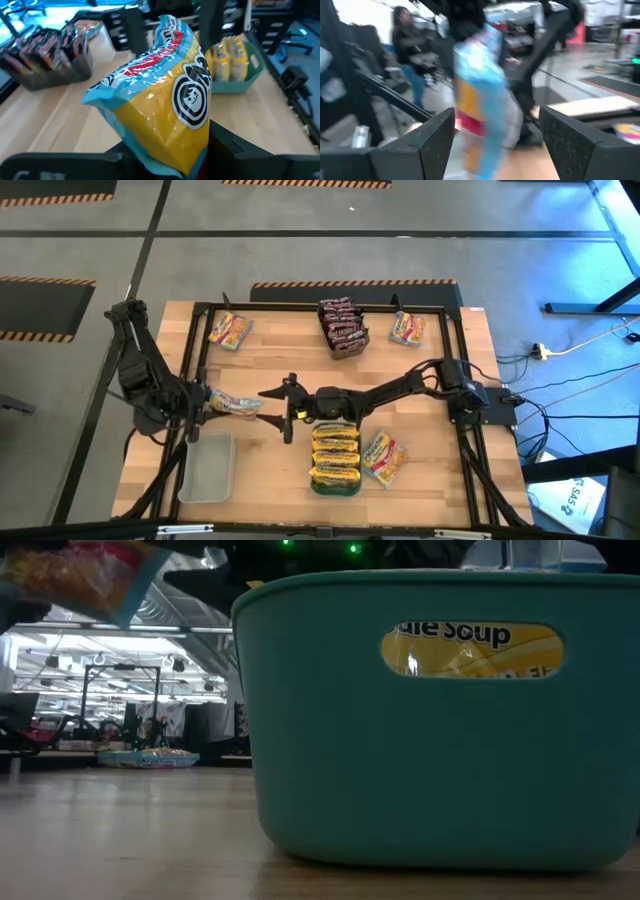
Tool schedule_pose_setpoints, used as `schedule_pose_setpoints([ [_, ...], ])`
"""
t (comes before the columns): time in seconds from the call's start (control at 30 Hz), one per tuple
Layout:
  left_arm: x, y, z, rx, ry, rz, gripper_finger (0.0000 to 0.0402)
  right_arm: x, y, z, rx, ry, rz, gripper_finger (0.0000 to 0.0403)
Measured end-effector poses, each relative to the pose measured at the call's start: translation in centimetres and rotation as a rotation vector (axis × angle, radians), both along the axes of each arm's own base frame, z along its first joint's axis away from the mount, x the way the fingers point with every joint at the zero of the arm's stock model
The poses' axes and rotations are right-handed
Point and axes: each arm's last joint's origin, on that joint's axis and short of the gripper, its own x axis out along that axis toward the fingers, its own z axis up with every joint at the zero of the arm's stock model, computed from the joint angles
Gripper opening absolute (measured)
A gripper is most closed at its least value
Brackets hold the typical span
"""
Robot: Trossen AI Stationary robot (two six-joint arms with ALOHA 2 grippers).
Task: Sort Maruchan noodles
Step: Put the blue noodle pack into the white bin
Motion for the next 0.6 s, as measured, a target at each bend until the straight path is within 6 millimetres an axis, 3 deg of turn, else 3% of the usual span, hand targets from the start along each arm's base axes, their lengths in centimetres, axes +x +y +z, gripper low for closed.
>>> schedule_pose_setpoints([
  [0.13, 0.2, -0.4, 0.4, 0.005, -0.029, -0.034, 0.0110, 0.1, 0.0, -0.3, -0.014, 0.039, -0.044, 0.0271],
  [0.23, 0.2, -0.4, 0.5, 0.029, -0.039, -0.035, 0.0110, 0.2, 0.2, 0.1, -0.018, 0.015, 0.028, 0.0271],
  [0.43, 0.7, -0.4, 0.3, 0.072, -0.028, -0.010, 0.0110, 1.3, 0.5, 2.6, -0.028, -0.061, 0.063, 0.0271],
  [0.6, 0.7, -0.4, 0.3, 0.065, -0.014, -0.025, 0.0110, 2.4, 0.6, 3.9, -0.051, 0.044, 0.044, 0.0271],
])
